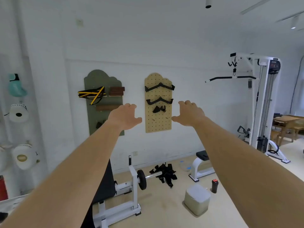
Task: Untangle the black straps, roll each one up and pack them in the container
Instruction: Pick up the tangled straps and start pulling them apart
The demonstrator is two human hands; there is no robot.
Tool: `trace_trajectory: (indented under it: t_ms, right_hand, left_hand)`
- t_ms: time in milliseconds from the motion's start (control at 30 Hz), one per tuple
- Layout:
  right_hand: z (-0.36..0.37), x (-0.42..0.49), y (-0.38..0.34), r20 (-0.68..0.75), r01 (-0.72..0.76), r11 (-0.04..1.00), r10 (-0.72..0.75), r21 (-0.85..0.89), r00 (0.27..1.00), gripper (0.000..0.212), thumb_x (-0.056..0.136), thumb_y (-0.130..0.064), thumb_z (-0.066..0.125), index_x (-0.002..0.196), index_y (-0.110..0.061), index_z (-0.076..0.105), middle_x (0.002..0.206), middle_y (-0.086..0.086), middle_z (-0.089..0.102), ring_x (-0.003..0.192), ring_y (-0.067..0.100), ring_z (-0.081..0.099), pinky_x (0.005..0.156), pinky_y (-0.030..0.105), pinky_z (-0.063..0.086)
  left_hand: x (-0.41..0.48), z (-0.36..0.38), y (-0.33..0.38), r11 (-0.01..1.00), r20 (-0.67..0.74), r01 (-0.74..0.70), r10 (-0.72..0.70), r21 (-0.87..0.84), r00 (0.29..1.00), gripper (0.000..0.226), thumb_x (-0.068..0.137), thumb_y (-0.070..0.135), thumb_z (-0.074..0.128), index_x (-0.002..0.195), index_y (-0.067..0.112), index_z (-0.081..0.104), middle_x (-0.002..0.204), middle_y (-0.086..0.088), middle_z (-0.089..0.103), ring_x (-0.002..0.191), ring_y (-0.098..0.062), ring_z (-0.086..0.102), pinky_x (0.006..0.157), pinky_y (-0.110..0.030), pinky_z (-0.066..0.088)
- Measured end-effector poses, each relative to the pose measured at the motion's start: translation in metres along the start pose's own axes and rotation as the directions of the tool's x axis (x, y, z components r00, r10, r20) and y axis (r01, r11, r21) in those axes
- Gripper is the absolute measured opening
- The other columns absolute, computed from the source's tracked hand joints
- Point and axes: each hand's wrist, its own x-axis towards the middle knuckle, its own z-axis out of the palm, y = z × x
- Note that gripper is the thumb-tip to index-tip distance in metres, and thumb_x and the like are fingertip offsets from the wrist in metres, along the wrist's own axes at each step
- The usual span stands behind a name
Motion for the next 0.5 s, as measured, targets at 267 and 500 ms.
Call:
trace_trajectory:
  t_ms: [267,500]
  right_hand:
    - [0.024,0.02,-0.006,0.028,-0.029,1.0,0.029,-0.005,0.999,0.072,0.091,-0.048,0.063,0.149,-0.015,0.035,0.145,0.01,0.045,0.132,0.031,0.044,0.098,0.044,0.043]
    - [0.093,0.045,0.008,0.109,-0.066,0.998,0.067,-0.016,0.992,0.075,0.093,-0.052,0.062,0.151,-0.014,0.033,0.147,0.011,0.043,0.133,0.033,0.044,0.101,0.046,0.043]
  left_hand:
    - [0.023,0.03,-0.015,1.0,0.042,0.0,0.001,-0.022,0.999,0.064,0.1,0.047,0.051,0.156,0.019,0.034,0.155,-0.004,0.044,0.139,-0.026,0.046,0.103,-0.046,0.046]
    - [0.052,0.113,-0.023,0.998,0.133,-0.033,0.041,-0.057,0.99,0.065,0.101,0.049,0.05,0.156,0.018,0.034,0.154,-0.004,0.043,0.137,-0.027,0.047,0.101,-0.046,0.048]
